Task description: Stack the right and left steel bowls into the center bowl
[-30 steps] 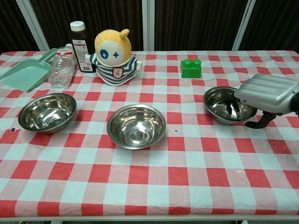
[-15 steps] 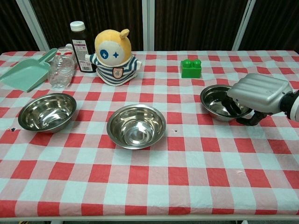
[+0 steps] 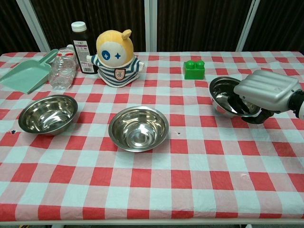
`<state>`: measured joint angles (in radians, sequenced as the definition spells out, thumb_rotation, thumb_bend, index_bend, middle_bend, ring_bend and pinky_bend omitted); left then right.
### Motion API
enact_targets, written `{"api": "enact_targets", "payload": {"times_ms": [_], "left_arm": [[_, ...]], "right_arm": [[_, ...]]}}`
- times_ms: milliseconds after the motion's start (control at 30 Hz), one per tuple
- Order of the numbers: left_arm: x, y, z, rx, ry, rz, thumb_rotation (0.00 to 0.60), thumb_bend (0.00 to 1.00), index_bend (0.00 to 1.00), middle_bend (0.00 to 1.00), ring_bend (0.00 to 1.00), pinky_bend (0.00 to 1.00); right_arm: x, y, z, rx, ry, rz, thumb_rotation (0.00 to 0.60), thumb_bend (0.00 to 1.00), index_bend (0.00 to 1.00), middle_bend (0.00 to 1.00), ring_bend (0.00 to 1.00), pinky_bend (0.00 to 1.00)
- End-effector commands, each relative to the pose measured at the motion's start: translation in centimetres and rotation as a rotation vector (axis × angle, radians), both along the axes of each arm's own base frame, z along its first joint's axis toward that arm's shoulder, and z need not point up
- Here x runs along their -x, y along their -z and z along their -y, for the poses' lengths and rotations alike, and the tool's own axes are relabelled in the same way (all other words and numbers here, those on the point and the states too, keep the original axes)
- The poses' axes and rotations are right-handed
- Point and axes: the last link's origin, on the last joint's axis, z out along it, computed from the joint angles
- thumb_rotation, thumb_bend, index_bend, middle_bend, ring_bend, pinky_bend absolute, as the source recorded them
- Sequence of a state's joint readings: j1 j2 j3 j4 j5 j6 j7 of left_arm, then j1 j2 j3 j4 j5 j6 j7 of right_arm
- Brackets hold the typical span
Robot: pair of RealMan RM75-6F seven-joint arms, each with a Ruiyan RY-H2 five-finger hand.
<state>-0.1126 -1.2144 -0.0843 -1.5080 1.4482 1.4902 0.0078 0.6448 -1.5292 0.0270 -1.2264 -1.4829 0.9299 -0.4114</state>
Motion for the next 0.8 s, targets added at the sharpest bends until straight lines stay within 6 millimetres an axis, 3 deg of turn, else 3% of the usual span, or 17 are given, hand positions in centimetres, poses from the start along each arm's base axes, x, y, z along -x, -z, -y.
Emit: {"api": "enact_targets", "payload": {"times_ms": [33,200,400,800], "left_arm": [[0.0,-0.1,0.0,-0.003,-0.002,0.001,0.600,0.09,0.25,0.29,0.20,0.27],[0.1,-0.1,0.0,-0.004,-0.004,-0.001,0.600,0.09,0.25,0.29,0.20,0.26],[0.2,0.1,0.1,0.006,-0.008,-0.010,0.600,0.09,0.25,0.29,0.20,0.27],[0.6,0.5,0.3,0.020,-0.017,-0.029,0.600,0.12,0.25,0.29,0.20,0.27]], "right_arm": [[-0.8,-0.5,0.1,0.009,-0.019,0.018,0.600,0.34,0.64,0.58,0.76,0.69],[-3.9,-1.1,0.1,0.003,-0.096,0.054,0.600,0.34,0.64,0.58,0.76,0.69],[-9.3,-1.4,-0.8,-0.042,-0.208,0.109,0.600,0.34,0.64,0.58,0.77,0.69],[-15.7,2.1,-2.9,-0.170,-0.295,0.141,0.600,0.34,0.64,0.58,0.76,0.69]]}}
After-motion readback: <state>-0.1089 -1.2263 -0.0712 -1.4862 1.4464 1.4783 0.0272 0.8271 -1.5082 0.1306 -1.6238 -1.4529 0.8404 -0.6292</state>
